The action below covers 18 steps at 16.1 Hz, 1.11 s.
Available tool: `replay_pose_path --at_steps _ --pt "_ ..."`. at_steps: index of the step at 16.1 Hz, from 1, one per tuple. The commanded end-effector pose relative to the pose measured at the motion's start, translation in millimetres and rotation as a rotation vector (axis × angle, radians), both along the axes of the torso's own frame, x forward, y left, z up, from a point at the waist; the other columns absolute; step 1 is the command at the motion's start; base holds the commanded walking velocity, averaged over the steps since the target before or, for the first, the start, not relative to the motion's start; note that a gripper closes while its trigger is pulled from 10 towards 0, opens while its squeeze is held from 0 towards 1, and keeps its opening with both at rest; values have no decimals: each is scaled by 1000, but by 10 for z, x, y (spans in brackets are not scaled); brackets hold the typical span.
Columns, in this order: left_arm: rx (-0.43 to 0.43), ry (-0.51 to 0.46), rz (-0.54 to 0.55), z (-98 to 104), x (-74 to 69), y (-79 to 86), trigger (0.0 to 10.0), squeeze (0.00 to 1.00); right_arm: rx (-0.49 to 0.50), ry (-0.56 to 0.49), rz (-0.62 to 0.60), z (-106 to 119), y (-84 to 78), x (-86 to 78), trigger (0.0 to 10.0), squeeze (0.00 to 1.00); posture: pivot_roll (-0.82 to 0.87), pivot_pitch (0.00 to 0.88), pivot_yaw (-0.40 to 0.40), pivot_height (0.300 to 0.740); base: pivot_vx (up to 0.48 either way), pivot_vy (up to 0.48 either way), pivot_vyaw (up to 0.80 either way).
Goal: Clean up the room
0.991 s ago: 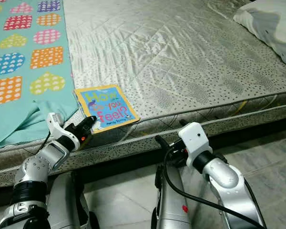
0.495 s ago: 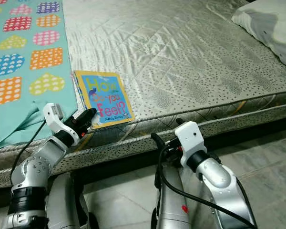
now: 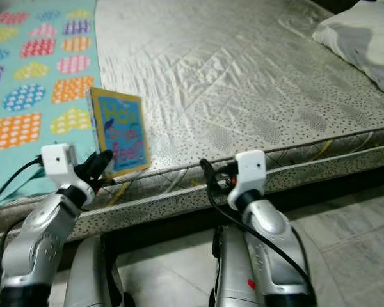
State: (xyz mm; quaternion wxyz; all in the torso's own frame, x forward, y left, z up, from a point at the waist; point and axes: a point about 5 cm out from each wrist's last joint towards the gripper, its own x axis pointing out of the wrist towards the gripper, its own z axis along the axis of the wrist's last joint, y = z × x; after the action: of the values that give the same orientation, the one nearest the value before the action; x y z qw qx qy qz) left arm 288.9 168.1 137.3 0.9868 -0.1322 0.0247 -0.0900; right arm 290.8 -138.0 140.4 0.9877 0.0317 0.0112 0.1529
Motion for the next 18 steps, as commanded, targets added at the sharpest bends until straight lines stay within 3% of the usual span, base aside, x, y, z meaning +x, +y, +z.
replay_pose_path --at_steps 1,4,10,15,17,18 --pt "50 -19 54 20 -47 97 0 0 36 -4 -15 8 9 22 10000 0 -10 16 32 484 0 0 0" --pt "115 -36 68 -23 -73 128 0 0 99 -76 -68 150 14 163 10000 0 3 0 37 484 0 0 0" --pt "122 -71 53 4 6 32 0 0 131 -126 -102 276 34 316 10000 0 5 0 42 530 0 0 -419" --pt "113 -93 86 49 116 32 0 0 135 -160 -119 357 27 433 10000 0 3 0 39 583 0 0 0" --pt "121 -104 92 79 154 38 1882 0 137 -167 -132 371 6 466 10000 0 6 0 44 600 0 0 0" --pt "147 -111 105 97 179 37 6824 0 142 -169 -157 365 -30 476 10000 0 4 0 50 618 0 0 0"
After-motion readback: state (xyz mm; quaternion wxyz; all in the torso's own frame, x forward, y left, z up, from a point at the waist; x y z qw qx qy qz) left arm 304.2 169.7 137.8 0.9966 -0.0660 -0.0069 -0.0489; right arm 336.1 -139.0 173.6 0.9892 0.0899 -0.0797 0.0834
